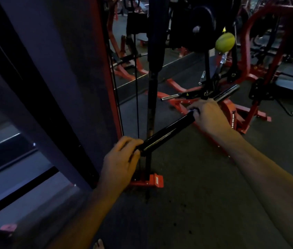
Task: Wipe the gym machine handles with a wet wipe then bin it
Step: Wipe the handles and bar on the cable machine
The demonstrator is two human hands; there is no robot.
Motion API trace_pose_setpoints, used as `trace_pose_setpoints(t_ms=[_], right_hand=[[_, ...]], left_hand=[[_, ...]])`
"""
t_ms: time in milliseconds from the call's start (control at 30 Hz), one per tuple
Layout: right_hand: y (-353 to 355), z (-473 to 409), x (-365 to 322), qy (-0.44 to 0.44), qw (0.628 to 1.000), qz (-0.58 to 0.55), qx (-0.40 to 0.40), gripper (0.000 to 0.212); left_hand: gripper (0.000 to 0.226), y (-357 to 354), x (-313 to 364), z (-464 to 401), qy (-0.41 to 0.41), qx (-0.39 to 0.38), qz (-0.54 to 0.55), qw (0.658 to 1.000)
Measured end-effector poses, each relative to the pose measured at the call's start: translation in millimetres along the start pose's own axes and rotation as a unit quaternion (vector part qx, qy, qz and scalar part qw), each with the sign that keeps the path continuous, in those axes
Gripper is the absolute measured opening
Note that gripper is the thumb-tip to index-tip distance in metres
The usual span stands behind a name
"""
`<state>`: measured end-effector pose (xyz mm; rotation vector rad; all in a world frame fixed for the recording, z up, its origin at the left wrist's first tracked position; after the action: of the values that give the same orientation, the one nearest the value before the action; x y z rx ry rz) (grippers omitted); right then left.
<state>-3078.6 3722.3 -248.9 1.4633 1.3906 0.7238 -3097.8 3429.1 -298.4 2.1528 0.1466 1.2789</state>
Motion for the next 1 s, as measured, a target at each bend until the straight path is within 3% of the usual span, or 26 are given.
trace_pose_setpoints(t_ms=[33,67,100,133,167,200,233,300,367,567,667,833,1000], right_hand=[[-1,1,1,-0.005,1.0,-0.003,-0.001,0.026],[-2,2,1,-0.009,1.0,-0.006,0.002,0.026],[-3,3,3,-0.013,1.0,-0.01,0.006,0.026],[-4,5,4,-0.014,1.0,-0.013,0.008,0.025],[-4,8,4,-0.013,1.0,-0.015,0.011,0.025],[-4,10,3,-0.01,1.0,-0.016,0.014,0.025],[-4,13,2,-0.006,1.0,-0.019,0.019,0.026],[-5,15,0,-0.002,1.0,-0.015,0.019,0.029],[-7,14,-1,-0.005,1.0,-0.007,0.008,0.031],[-3,23,-11,-0.075,0.989,-0.122,0.04,0.026],[-2,35,-43,-0.075,0.986,-0.146,0.025,0.028],[-12,61,-126,-0.004,0.99,-0.13,-0.057,0.038],[-34,87,-182,0.094,0.98,-0.15,-0.089,0.035]], left_hand=[[0.016,-3,-11,2,0.022,0.007,0.054,0.998],[0.021,-8,-25,6,0.115,-0.012,0.153,0.982],[0.02,-19,-34,12,0.224,-0.06,0.271,0.934],[0.021,-32,-38,20,0.325,-0.116,0.374,0.861],[0.024,-40,-37,27,0.385,-0.155,0.448,0.792],[0.027,-43,-33,31,0.424,-0.174,0.485,0.744],[0.029,-44,-32,31,0.439,-0.178,0.508,0.72],[0.03,-44,-30,25,0.445,-0.152,0.532,0.704],[0.027,-43,-27,19,0.433,-0.138,0.523,0.721],[0.027,-28,-11,-1,0.288,-0.141,0.36,0.876],[0.029,-20,-13,-8,0.233,-0.114,0.255,0.932],[0.029,-20,-11,-9,0.192,-0.108,0.194,0.956],[0.031,-26,-14,-1,0.2,-0.079,0.25,0.944]])
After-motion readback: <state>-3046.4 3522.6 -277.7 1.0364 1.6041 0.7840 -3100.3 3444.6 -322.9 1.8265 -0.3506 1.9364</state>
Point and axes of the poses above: each hand's wrist, its own z-axis away from the middle knuckle, its own y-axis out of the back of the hand, x = y × z, the point moved 6 cm from there along -z, towards the middle knuckle, and after that the axes turned 2 degrees about y, right-handed, at the moved point
